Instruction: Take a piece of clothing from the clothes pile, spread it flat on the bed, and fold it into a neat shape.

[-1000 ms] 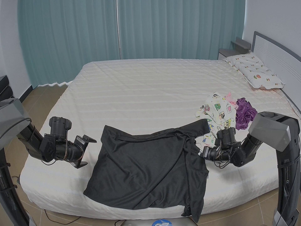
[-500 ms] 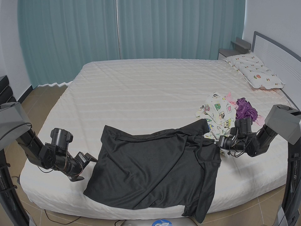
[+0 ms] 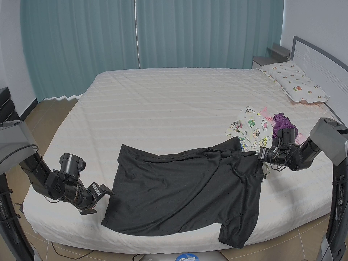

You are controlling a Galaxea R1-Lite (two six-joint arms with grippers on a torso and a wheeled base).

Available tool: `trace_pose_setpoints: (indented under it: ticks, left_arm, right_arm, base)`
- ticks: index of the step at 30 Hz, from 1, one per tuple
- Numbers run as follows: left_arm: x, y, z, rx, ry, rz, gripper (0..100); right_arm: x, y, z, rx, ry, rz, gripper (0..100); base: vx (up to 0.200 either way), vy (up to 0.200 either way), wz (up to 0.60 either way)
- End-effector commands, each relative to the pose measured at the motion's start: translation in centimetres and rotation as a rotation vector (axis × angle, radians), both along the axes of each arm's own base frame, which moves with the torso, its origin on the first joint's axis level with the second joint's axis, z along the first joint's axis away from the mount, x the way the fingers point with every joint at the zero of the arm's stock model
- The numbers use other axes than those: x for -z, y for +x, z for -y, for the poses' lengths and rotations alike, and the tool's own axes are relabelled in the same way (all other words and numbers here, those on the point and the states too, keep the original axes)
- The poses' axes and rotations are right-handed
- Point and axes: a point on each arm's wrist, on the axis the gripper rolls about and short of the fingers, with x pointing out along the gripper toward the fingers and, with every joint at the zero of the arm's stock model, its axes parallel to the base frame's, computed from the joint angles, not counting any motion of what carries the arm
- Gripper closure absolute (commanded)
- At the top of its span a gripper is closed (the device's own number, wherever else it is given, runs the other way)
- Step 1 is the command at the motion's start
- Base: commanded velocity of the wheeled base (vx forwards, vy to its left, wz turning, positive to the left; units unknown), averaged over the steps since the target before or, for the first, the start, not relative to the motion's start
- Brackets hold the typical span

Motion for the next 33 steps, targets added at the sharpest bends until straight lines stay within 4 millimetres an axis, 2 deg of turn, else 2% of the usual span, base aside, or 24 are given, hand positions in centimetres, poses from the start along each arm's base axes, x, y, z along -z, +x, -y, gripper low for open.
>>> trace_pose_setpoints:
  ticks: [1, 6, 7, 9, 13, 17, 18, 19, 20, 21, 25, 28, 33]
  left_arm:
    - [0.2, -0.1, 0.1, 0.007, 0.003, -0.009, 0]
    - [0.3, -0.2, 0.3, 0.006, 0.023, -0.012, 0]
    - [0.8, -0.5, 0.5, 0.012, 0.058, -0.023, 0]
    - [1.1, -0.7, 0.8, 0.032, 0.086, -0.024, 0]
    - [1.3, -1.1, 1.3, 0.055, 0.111, -0.027, 0]
    - [1.1, -1.2, 1.5, 0.063, 0.109, -0.016, 0]
    - [1.1, -1.2, 1.5, 0.063, 0.109, -0.016, 0]
    - [1.2, -1.3, 1.5, 0.063, 0.109, -0.021, 0]
    - [1.2, -1.4, 1.5, 0.063, 0.11, -0.024, 0]
    - [1.2, -1.4, 1.5, 0.063, 0.11, -0.025, 0]
    - [1.2, -1.4, 1.5, 0.063, 0.107, -0.028, 0]
    - [1.3, -1.5, 1.6, 0.066, 0.109, -0.033, 0]
    - [1.4, -1.1, 1.6, 0.06, 0.107, -0.006, 0]
  right_arm:
    - [1.2, 0.2, 0.1, 0.006, 0.006, -0.018, 0]
    - [0.4, -0.1, -0.5, 0.004, 0.026, -0.01, 0]
    - [-1.5, -0.8, -0.3, 0.026, 0.059, 0.008, 0]
    - [-2.8, -1.8, -0.1, 0.032, 0.098, 0.011, 0]
    - [-3.1, -5.2, -0.6, -0.006, 0.164, -0.057, 0]
    - [-2.7, -8.2, -1.0, -0.005, 0.182, -0.136, 0]
    - [-2.7, -8.2, -1.0, -0.005, 0.182, -0.136, 0]
    - [-2.6, -9.9, -1.1, 0.005, 0.2, -0.173, 0]
    - [-2.5, -10.1, -1.2, 0.005, 0.201, -0.177, 0]
    - [-2.3, -11.3, -1.2, 0.015, 0.219, -0.202, 0]
    - [-0.9, -14.0, -1.4, 0.001, 0.237, -0.242, 0]
    - [0.1, -15.4, -1.6, -0.006, 0.239, -0.248, 0]
    - [0.6, -16.1, -1.9, -0.02, 0.241, -0.232, 0]
  base:
    - [0.0, 0.0, 0.0]
    - [0.0, 0.0, 0.0]
    - [0.0, 0.0, 0.0]
    - [0.0, 0.0, 0.0]
    - [0.0, 0.0, 0.0]
    - [0.0, 0.0, 0.0]
    - [0.0, 0.0, 0.0]
    - [-0.2, 0.0, 0.0]
    - [-0.2, 0.0, 0.0]
    - [-0.2, 0.0, 0.0]
    - [-0.2, 0.0, 0.0]
    - [-0.2, 0.0, 0.0]
    - [-0.12, 0.0, 0.0]
